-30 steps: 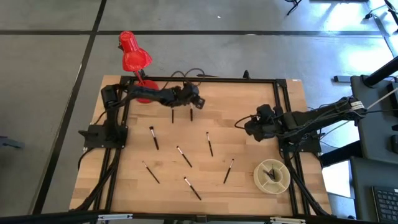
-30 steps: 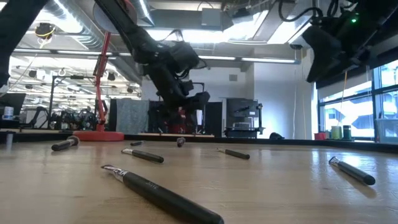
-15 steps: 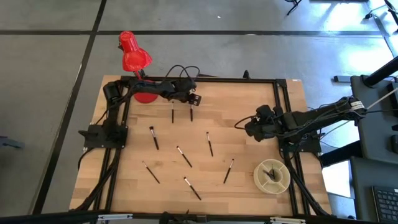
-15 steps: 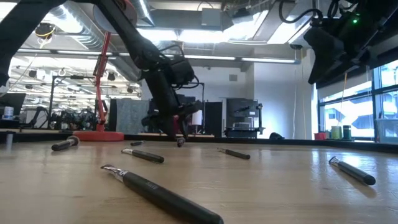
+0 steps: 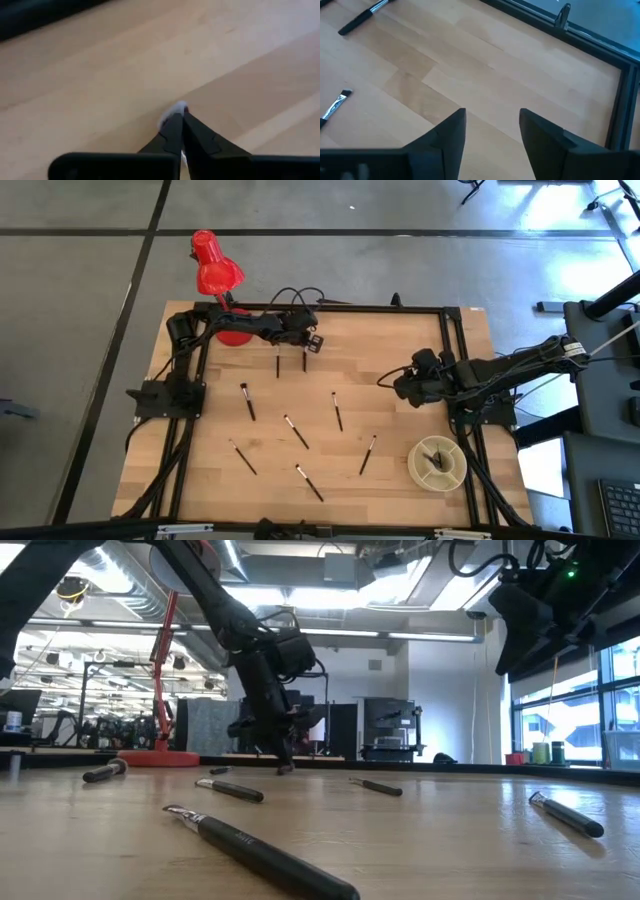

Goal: Pick & Place Makeup Supplies
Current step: Put the makeup brush into the organizer

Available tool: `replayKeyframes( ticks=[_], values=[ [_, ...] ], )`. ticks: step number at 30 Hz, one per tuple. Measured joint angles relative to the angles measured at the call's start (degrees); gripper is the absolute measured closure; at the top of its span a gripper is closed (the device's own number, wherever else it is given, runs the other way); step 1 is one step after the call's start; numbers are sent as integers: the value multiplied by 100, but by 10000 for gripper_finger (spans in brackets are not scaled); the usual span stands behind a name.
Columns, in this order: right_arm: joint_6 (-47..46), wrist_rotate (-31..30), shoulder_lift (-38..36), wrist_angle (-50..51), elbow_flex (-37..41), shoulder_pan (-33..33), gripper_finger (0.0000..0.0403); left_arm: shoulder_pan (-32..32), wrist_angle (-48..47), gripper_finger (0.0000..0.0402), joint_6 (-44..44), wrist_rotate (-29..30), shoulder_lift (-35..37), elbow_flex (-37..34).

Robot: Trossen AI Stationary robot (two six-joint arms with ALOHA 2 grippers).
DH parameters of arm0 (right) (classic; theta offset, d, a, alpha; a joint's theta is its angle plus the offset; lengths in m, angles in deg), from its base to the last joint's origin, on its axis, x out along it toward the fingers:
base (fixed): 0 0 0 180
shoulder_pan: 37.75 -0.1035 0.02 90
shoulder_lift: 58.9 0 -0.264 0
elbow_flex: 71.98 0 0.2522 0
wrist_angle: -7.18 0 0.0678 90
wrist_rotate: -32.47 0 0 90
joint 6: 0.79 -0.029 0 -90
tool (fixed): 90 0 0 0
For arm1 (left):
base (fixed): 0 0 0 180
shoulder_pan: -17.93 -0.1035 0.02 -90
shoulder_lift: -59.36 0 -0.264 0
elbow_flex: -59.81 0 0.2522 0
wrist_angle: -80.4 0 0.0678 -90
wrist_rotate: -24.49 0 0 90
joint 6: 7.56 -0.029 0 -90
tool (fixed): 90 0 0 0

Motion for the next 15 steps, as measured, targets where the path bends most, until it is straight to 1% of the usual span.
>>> replayKeyframes(
  ticks=[3, 8, 11, 13, 15],
  values=[
    [-3, 0, 0, -2, 0, 0, 218, 0, 195, 395, -20, 128, 3, 0],
    [-6, -1, 1, -146, 1, 0, 218, 174, 710, 399, -116, 59, 159, 0],
    [2, -92, 2, -502, 174, 0, 218, 426, 1106, 397, -208, 35, 374, 7],
    [83, -304, -7, -873, 432, 0, 218, 668, 1447, 397, -385, 123, 529, 7],
    [221, -342, -53, -1304, 703, 63, 218, 971, 1685, 399, -573, 224, 702, 7]
  ],
)
